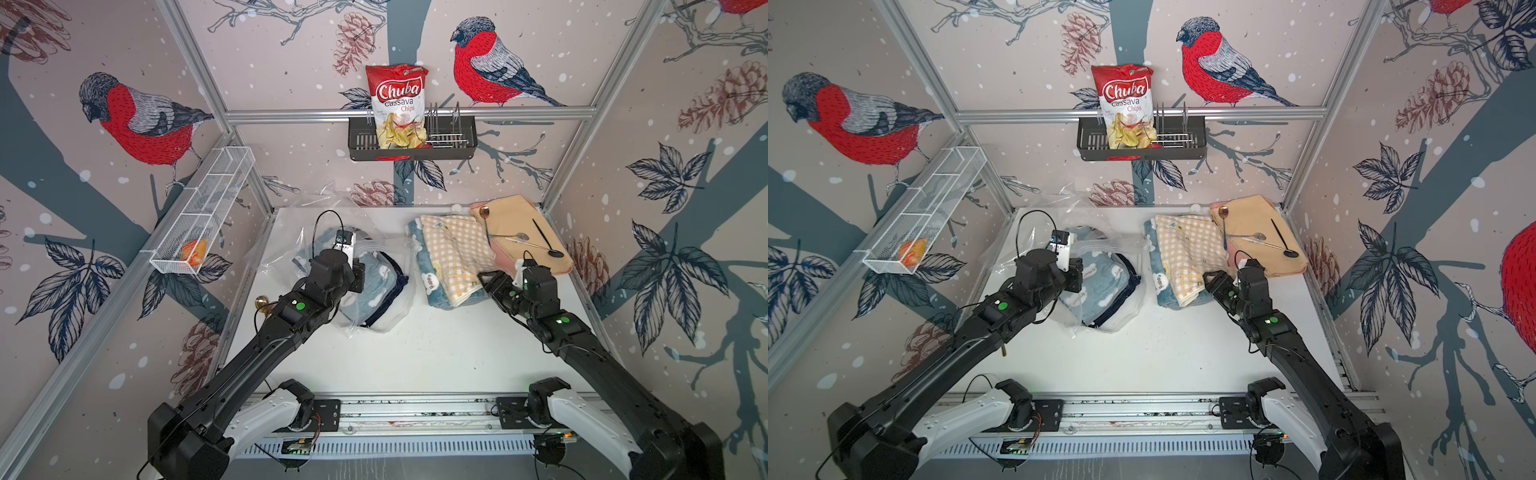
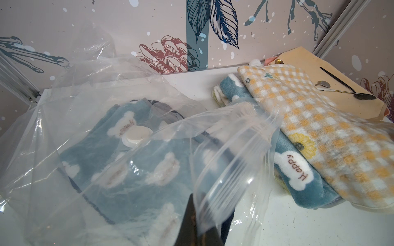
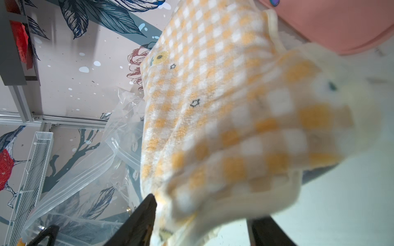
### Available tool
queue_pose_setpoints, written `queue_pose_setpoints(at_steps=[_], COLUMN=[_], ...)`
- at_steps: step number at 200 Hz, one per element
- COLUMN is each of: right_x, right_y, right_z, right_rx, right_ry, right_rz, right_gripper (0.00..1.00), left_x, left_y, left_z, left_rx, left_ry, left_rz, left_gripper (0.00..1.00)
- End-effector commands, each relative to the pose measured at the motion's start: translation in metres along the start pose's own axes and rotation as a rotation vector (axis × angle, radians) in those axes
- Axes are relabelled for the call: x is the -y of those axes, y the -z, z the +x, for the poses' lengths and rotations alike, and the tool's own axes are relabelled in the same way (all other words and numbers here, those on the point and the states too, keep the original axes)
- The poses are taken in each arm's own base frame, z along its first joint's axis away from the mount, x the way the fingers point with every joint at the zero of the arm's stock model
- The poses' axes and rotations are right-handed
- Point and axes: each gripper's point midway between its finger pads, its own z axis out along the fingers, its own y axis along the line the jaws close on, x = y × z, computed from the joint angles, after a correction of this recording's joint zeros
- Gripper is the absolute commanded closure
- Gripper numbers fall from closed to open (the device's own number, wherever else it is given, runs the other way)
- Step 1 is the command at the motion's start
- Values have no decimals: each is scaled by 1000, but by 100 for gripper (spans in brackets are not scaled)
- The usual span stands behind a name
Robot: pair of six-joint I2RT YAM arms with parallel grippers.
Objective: Take the blanket out of the vacuum bag
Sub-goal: Place the blanket at the center of the board.
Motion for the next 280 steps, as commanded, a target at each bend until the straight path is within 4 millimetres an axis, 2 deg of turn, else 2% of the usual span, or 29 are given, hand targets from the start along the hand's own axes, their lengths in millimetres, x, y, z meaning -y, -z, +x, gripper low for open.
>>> queue_pose_setpoints(at_steps=[1,17,42,56,72,89,102,116,119,132,143,172,219,253,280], right_x=[3,-16,-62,-86,-104,-114,-120,-127,-123,-123,-118,-107,-99,-83,-70], right_y=[18,27,37,35,21,1,-14,-26,-34,-48,-59,-83,-92,-95,-97], right_z=[-1,7,21,29,38,41,41,38,42,39,39,58,65,72,68], right_rx=[16,-2,-7,-6,-37,-55,-56,-43,-57,-56,-71,-139,-158,-157,-141], right_ry=[79,145,324,445,555,634,688,733,747,771,773,801,832,903,926], right_rz=[59,38,20,41,67,91,100,105,120,146,164,168,200,295,370], right_gripper=[34,38,42,43,43,45,60,69,73,83,84,82,80,75,71], left_x=[2,2,1,0,0,-3,-5,-5,-6,-5,-5,-4,-4,-4,-5], left_y=[3,5,5,4,4,6,7,7,7,6,4,4,3,0,0], left_z=[-9,-10,-11,-10,-10,-11,-12,-12,-12,-11,-10,-10,-9,-6,-6], left_rx=[27,34,40,35,37,44,50,53,52,49,42,35,36,23,23], left_ry=[11,12,13,13,11,11,12,12,12,7,6,5,2,-2,-4], left_rz=[15,14,9,5,1,-12,-20,-23,-24,-23,-23,-23,-21,-24,-26], left_gripper=[100,100,100,100,100,100,100,100,100,100,100,100,100,100,100])
